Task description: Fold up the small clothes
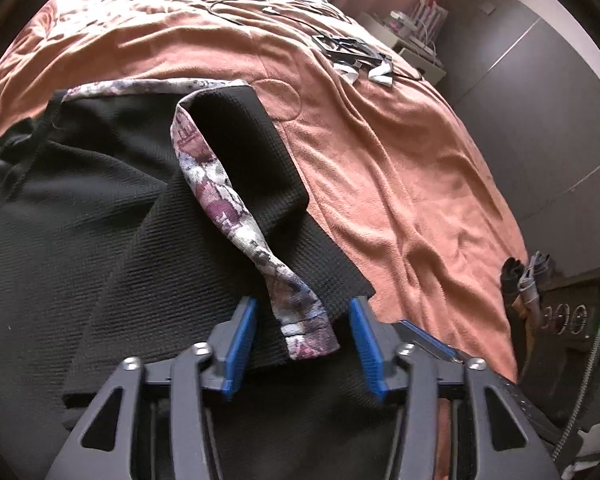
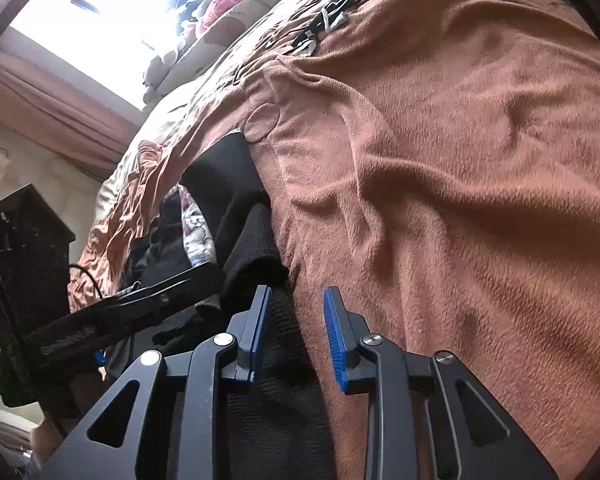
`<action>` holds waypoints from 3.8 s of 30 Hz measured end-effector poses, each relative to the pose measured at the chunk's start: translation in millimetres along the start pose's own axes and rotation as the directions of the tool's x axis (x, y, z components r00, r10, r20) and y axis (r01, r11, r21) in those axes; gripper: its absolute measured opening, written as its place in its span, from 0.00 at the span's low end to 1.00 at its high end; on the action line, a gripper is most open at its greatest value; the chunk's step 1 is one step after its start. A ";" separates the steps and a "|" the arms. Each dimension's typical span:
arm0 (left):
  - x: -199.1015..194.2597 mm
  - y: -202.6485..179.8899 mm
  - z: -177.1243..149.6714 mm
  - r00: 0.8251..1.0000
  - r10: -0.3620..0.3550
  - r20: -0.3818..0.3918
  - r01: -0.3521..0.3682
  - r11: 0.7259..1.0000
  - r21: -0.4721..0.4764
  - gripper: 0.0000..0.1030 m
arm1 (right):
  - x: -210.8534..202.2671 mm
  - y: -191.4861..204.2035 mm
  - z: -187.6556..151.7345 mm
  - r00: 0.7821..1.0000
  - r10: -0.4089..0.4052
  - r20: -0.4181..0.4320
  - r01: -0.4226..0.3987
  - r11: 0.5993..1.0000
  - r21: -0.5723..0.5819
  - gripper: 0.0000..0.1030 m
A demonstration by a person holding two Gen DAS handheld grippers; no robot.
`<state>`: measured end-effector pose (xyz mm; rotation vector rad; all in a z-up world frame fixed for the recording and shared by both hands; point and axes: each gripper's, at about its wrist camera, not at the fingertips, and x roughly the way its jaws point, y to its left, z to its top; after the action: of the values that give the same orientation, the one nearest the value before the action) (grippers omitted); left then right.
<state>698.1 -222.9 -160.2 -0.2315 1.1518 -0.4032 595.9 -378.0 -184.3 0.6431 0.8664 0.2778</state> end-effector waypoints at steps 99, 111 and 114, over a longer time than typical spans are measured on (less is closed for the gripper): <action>-66.2 136.0 -63.6 0.981 0.189 -0.037 -0.193 0.966 -0.173 0.06 | 59.7 42.0 21.7 0.995 -0.092 -0.028 0.084 0.974 -0.209 0.10; -131.5 177.3 -53.1 0.991 0.112 0.067 -0.098 0.978 -0.182 0.61 | 25.7 43.2 27.3 0.995 -0.101 0.010 0.101 0.978 -0.184 0.26; -151.5 199.9 -45.3 0.987 0.137 0.088 -0.119 0.975 -0.190 0.61 | 28.0 56.0 30.1 0.993 -0.112 0.021 0.114 0.969 -0.218 0.42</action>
<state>642.1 23.5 -127.3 -0.3334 1.0984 -0.1686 638.4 -333.5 -152.2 0.3878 0.8475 0.2632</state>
